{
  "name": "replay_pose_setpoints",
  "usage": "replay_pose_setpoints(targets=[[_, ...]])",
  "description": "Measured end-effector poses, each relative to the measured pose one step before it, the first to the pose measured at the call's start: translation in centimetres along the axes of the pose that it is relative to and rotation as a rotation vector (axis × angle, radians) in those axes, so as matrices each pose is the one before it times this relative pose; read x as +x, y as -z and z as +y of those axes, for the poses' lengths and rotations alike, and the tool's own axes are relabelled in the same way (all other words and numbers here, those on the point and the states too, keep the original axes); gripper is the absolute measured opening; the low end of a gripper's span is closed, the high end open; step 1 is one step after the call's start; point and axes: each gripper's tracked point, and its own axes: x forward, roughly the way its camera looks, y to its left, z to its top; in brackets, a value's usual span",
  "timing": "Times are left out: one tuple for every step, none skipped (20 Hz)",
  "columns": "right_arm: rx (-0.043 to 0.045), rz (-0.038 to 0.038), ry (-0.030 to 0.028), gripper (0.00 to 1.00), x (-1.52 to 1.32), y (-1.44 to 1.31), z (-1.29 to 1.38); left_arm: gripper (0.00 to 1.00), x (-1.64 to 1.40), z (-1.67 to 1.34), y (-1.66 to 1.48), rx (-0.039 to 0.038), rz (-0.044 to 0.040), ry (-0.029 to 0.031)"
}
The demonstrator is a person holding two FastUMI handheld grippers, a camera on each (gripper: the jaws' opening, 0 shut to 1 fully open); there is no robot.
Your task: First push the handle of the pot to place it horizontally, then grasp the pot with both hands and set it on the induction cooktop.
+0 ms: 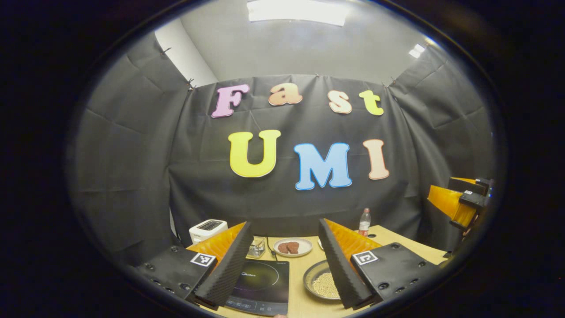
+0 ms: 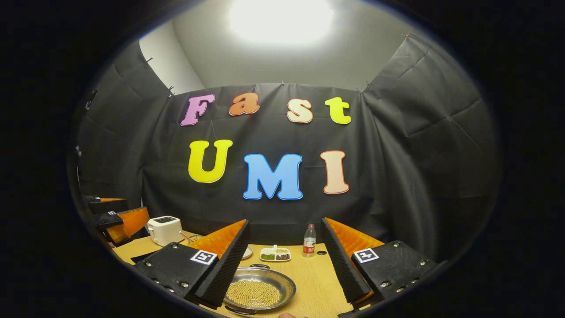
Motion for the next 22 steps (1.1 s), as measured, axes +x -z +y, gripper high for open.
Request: replay_pose_setpoints(targets=[[-0.00303, 0.00543, -0.00661, 0.97, 0.208, 0.176, -0.151, 0.95, -0.001, -0.112, -0.055, -0.00370, -0.00089, -0.00673], [-0.00318, 0.00565, -0.00561, 0.97, 0.202, 0.207, -0.220, 0.94, 0.006, -0.047, -0.019, -0.00055, -0.00109, -0.00972], [0.00136, 0.00698, -0.00687, 0.97, 0.202, 0.215, -0.175, 0.94, 0.010, -0.075, -0.058, 0.00347, -0.00081, -0.00944], [0.00522, 0.00976, -0.00532, 0.97, 0.132, 0.401, -0.177, 0.94, -0.023, -0.139, -0.029, 0.00820, 0.00147, -0.01107], [0.00677, 0.01212, -0.00496, 0.96, 0.139, 0.259, -0.212, 0.94, -0.093, 0.044, 0.181, 0.00785, -0.00154, -0.01302], [0.00942, 0.00666, -0.00602, 0.86, -0.005, 0.256, -0.228, 0.94, -0.025, -0.151, -0.125, 0.00461, -0.00351, -0.00868], [0.00723, 0.00593, -0.01332, 0.80, 0.202, 0.240, 0.078, 0.95, -0.174, -0.116, -0.179, 0.00502, -0.00080, -0.01176], [0.00058, 0.00227, 0.00751, 0.78, 0.196, 0.204, -0.442, 0.94, -0.166, 0.118, 0.053, 0.00343, 0.00287, -0.01269], [0.00419, 0.00582, -0.00056, 0.65, 0.293, 0.131, -0.322, 0.99, -0.211, -0.016, -0.097, -0.00109, 0.00766, -0.00634], [0.01031, 0.01597, -0.00906, 0.60, 0.101, 0.529, 0.493, 0.99, -0.295, -0.229, -0.014, -0.00128, 0.00009, -0.00086], [0.01000, 0.01127, -0.01750, 0.60, 0.234, 0.309, 0.428, 0.96, -0.214, 0.020, -0.358, 0.00333, -0.00641, -0.00267], [0.00590, -0.00515, 0.00774, 0.59, 0.100, -0.423, -0.229, 0.94, -0.119, 0.125, -0.336, 0.00712, -0.00801, -0.00496], [0.00085, -0.00756, 0.00209, 0.46, 0.195, 0.208, -0.029, 0.96, -0.035, 0.040, -0.042, 0.00613, -0.00488, -0.00325], [-0.00280, 0.00643, -0.01352, 0.32, 0.239, 0.195, 0.436, 0.98, -0.056, -0.018, 0.016, 0.00406, 0.00129, -0.00027], [-0.00249, 0.00817, -0.01856, 0.32, 0.204, 0.338, 0.696, 0.99, 0.090, -0.082, 0.220, 0.00108, 0.00564, 0.00212], [-0.00226, 0.00320, -0.02761, 0.32, 0.132, 0.143, 0.949, 0.99, 0.219, 0.006, 0.226, -0.00237, 0.00263, 0.00270], [-0.01694, -0.00952, 0.04333, 0.32, 0.623, -0.660, -0.517, 0.99, 0.222, 0.019, 0.040, -0.00437, -0.00066, 0.00391], [0.00102, -0.02892, 0.02191, 0.05, -0.107, -0.209, -0.701, 0.99, 0.409, 0.110, 0.066, -0.00167, -0.00221, 0.00299], [0.01240, -0.00144, -0.03432, 0.01, 0.141, -0.062, 1.298, 0.99, 0.339, 0.266, -0.030, 0.00123, 0.00090, -0.00155], [0.00894, 0.01549, -0.03221, 0.07, 0.437, 0.612, 1.490, 0.96, 0.294, 0.522, 0.126, -0.00055, -0.00309, -0.00425], [-0.00786, 0.01136, -0.02535, 0.07, 0.355, 0.505, 0.765, 0.96, 0.420, 0.514, -0.245, -0.00544, -0.00695, -0.00539], [-0.01565, 0.00789, -0.01556, 0.07, 0.533, 0.230, 0.270, 0.95, 0.429, 0.334, -0.050, -0.00503, -0.00539, -0.00462]])
